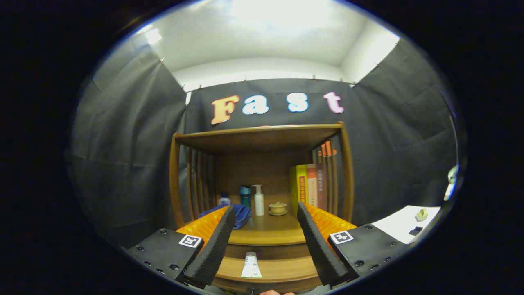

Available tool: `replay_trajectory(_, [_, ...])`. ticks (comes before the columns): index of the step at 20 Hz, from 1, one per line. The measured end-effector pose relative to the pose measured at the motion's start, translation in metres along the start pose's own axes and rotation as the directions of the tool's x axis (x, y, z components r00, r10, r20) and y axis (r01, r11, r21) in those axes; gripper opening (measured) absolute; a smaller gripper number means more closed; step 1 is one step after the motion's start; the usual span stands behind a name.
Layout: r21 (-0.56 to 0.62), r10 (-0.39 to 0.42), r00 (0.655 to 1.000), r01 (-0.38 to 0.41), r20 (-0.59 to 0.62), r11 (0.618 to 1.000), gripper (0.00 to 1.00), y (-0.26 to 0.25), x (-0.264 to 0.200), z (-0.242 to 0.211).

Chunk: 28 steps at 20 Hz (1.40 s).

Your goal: Pull open the drawer, take out the items inside it, and place them on the countertop above the cabinet.

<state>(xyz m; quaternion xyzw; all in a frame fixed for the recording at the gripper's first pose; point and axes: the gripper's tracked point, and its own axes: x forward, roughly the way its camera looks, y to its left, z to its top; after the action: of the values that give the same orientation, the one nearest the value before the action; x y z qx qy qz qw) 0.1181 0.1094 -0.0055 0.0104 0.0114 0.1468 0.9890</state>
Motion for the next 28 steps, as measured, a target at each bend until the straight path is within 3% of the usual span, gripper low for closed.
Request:
replay_trajectory(3, [0.040,0.051,0.980,-0.044,-0.195,0.998,0.99,0.014,0.051,-0.018])
replay_trajectory(7, [-0.064,0.012,0.880,-0.048,-0.475,0.997,0.99,0.016,0.098,-0.087])
replay_trajectory(9, [-0.091,-0.008,0.798,-0.058,-0.603,0.994,0.99,0.022,0.109,-0.128])
replay_trajectory(12, [-0.045,0.014,0.643,-0.076,-0.766,0.996,0.98,0.036,0.114,-0.190])
replay_trajectory(14, [-0.032,0.007,0.547,-0.061,-0.837,0.998,0.99,0.035,0.119,-0.224])
replay_trajectory(16, [-0.034,-0.003,0.474,-0.056,-0.880,0.998,0.99,0.035,0.121,-0.250])
replay_trajectory(22, [-0.076,-0.066,0.361,-0.013,-0.930,0.997,0.99,0.023,0.128,-0.293])
replay_trajectory(28, [-0.076,-0.071,0.273,-0.008,-0.959,0.997,0.99,0.022,0.128,-0.316])
